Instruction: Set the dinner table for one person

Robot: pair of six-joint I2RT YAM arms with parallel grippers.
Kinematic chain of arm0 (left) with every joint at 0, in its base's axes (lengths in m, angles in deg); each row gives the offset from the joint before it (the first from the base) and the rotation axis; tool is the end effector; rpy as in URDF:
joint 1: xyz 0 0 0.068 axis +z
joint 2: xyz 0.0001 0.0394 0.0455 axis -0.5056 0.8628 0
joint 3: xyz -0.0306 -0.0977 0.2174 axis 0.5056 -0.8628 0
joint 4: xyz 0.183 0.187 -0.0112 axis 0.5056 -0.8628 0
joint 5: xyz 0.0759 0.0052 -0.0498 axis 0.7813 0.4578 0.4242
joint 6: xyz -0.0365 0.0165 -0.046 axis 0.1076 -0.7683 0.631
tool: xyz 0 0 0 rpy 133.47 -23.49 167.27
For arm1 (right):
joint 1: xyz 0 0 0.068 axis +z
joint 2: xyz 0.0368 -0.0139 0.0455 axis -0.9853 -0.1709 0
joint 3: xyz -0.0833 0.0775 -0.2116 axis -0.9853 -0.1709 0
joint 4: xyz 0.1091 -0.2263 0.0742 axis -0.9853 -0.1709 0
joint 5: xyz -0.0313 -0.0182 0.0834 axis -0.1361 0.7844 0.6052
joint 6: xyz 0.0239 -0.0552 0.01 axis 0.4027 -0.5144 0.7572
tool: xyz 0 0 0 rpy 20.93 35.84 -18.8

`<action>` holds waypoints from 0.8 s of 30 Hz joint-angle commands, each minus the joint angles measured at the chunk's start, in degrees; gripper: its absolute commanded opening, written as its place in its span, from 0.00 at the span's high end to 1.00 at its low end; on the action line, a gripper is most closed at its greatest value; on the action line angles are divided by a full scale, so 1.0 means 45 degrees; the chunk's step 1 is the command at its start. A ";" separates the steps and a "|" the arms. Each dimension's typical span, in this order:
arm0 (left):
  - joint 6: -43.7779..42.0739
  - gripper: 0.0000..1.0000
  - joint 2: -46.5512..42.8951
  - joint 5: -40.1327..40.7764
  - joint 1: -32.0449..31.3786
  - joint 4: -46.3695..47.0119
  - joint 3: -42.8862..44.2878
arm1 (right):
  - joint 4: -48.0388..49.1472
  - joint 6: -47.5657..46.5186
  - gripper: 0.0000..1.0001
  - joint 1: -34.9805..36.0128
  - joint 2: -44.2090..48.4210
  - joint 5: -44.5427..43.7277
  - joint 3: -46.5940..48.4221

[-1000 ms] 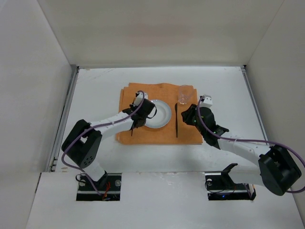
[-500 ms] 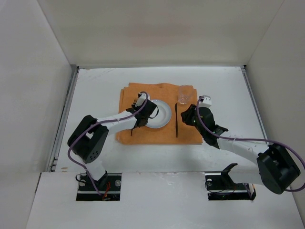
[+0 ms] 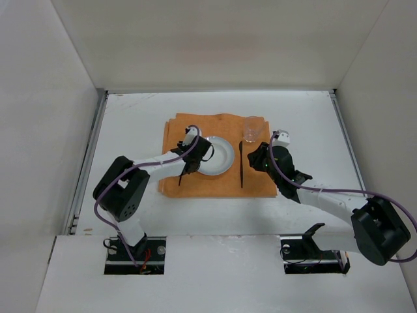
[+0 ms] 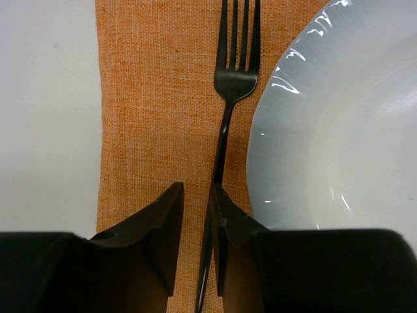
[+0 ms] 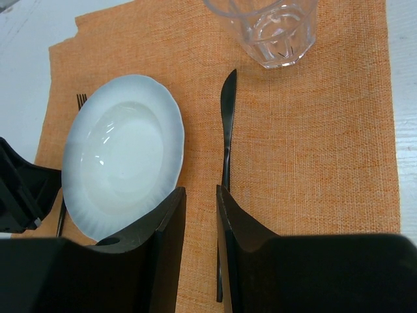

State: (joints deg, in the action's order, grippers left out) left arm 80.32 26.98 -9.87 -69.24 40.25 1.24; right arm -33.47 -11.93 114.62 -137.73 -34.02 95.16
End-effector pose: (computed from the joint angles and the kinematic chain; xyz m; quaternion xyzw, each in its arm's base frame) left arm 0.2850 -0.1953 0.1365 0.0729 0.8980 0.1084 0.4201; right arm 0.2389 0.1486 0.1756 0.0913 0.8256 0.2211 0.5110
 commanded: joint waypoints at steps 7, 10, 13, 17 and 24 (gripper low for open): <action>0.0782 0.74 -0.1525 -0.0024 0.0309 -0.0051 -0.0864 | 0.0812 0.0055 0.69 -0.0109 0.0348 0.0028 0.0030; 0.1328 0.72 -0.2911 0.0055 0.0425 -0.0090 -0.1468 | 0.0754 0.0036 0.69 -0.0128 0.0582 -0.0070 -0.0009; 0.2245 0.70 -0.4822 0.0055 0.0718 -0.0090 -0.2326 | 0.0754 -0.0003 0.70 -0.0128 0.0856 -0.0187 -0.0126; 0.3710 0.66 -0.7421 0.0016 0.1323 -0.0149 -0.3693 | 0.0695 0.0016 0.82 -0.0284 0.1246 -0.0285 -0.0262; 0.6152 0.58 -1.1660 -0.0590 0.3022 -0.1788 -0.5570 | 0.0812 0.0659 0.90 -0.1630 0.2690 -0.0617 -0.1199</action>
State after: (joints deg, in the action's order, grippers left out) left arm 101.41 -20.82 -11.33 -57.46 36.62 -21.40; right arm -33.27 -10.88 109.74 -129.06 -35.07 91.27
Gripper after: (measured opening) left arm 0.410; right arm 0.090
